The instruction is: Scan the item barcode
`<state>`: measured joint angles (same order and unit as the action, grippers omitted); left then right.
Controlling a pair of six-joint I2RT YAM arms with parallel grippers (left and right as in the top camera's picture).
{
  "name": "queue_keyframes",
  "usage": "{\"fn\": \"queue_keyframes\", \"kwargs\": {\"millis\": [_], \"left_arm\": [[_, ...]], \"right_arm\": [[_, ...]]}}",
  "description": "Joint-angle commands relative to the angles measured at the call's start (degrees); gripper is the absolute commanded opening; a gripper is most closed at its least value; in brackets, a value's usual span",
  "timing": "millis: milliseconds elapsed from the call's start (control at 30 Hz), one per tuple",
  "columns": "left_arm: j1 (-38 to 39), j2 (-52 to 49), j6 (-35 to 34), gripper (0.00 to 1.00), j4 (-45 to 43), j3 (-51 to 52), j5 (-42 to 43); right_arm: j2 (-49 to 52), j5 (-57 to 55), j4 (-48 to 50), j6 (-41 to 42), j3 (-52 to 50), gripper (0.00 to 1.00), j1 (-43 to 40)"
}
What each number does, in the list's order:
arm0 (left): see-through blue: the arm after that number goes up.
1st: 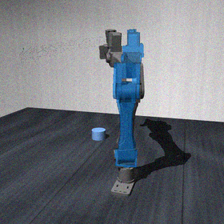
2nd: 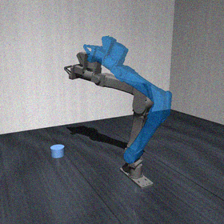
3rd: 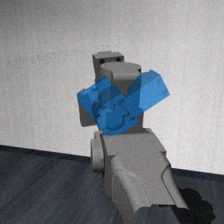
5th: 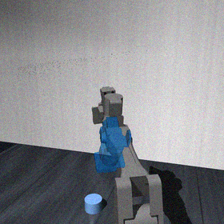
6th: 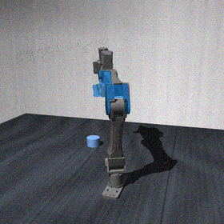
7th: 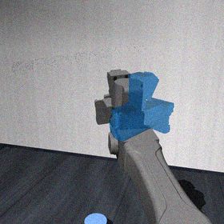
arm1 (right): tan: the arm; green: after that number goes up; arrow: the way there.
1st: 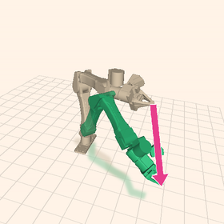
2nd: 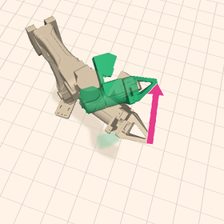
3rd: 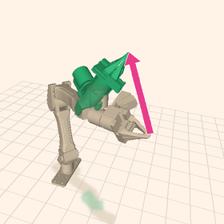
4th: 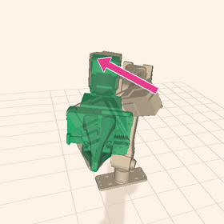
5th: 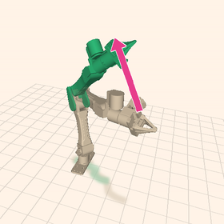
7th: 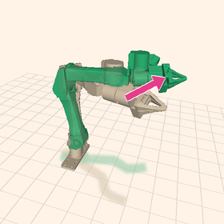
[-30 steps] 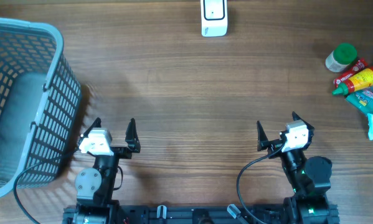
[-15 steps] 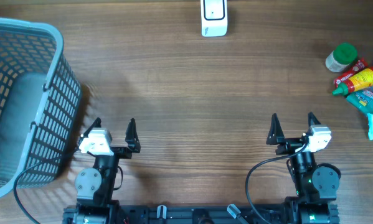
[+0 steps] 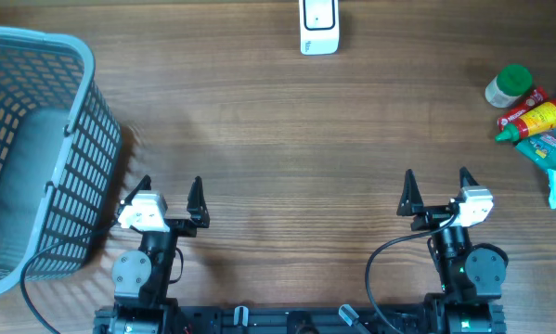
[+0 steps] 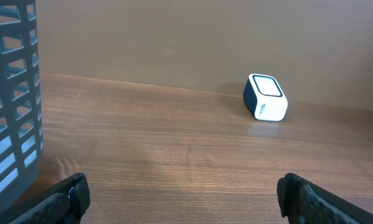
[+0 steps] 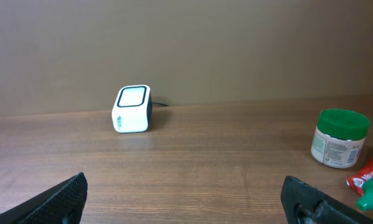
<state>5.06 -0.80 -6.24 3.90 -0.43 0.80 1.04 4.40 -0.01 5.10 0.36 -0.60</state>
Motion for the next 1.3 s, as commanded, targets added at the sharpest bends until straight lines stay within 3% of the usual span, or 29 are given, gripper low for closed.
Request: {"fn": "queue_keyframes", "kwargs": {"millis": [0, 100, 1267], "left_arm": [[-0.7, 0.6, 1.1, 1.0, 0.5, 0.1, 1.3], [-4.2, 0.6, 1.1, 1.0, 0.4, 0.1, 1.3], [-2.7, 0.5, 1.1, 1.0, 0.4, 0.1, 1.3]], "right_arm": [[-0.8, -1.0, 0.0, -0.5, -0.1, 1.0, -0.1], [-0.8, -1.0, 0.0, -0.5, -0.1, 1.0, -0.1], [-0.8, -1.0, 0.0, -0.5, -0.1, 0.99, -0.1]]}}
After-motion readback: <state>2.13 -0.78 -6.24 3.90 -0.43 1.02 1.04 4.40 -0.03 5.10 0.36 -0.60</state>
